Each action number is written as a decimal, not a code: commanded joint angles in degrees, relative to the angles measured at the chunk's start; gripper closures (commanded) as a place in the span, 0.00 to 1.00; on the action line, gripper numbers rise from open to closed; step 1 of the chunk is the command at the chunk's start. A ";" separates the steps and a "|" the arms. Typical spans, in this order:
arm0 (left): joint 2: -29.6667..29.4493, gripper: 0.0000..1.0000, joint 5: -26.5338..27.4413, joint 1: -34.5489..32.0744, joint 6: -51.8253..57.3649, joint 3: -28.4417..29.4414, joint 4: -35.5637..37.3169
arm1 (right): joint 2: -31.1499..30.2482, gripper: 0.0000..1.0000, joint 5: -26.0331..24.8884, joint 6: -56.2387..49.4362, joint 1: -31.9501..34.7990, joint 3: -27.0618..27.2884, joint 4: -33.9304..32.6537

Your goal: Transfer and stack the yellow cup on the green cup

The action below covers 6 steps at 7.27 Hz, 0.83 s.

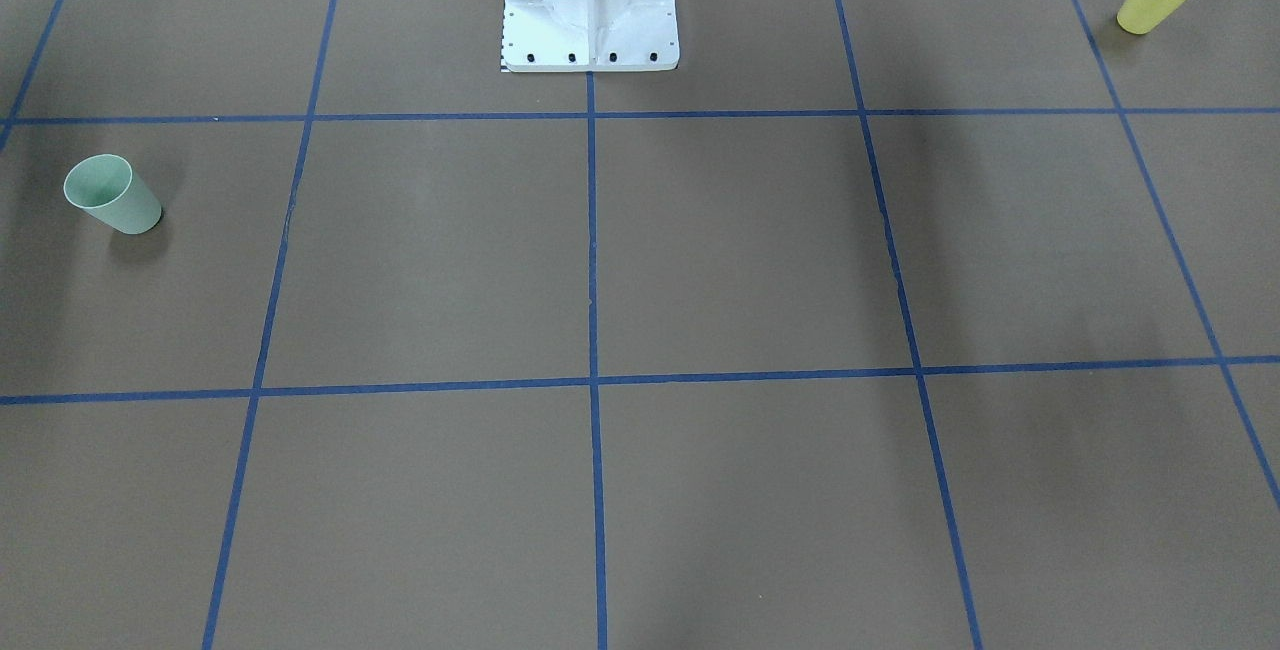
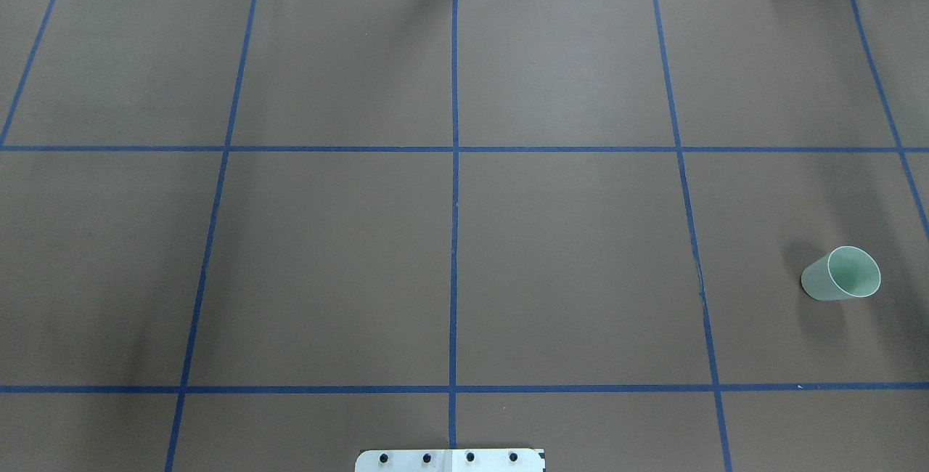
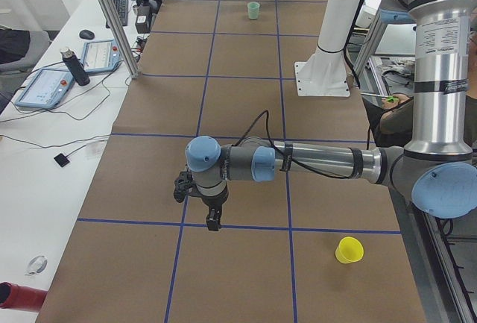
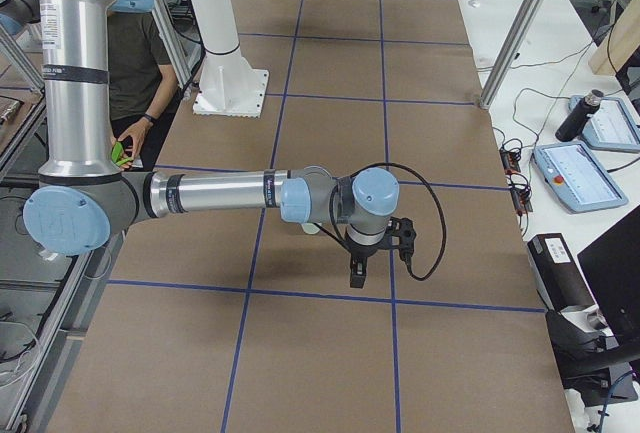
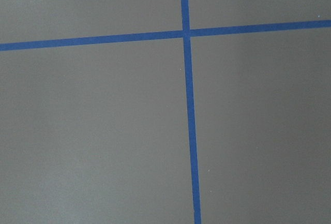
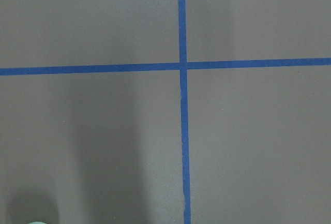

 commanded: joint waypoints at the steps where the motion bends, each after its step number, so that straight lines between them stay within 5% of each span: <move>1: -1.52 0.00 2.40 0.71 0.11 1.63 -0.15 | -0.06 0.00 0.14 -0.01 0.00 -0.02 0.01; 6: -0.65 0.00 1.52 0.71 -0.33 2.25 -2.52 | 0.11 0.00 0.66 -0.10 -0.17 0.77 0.19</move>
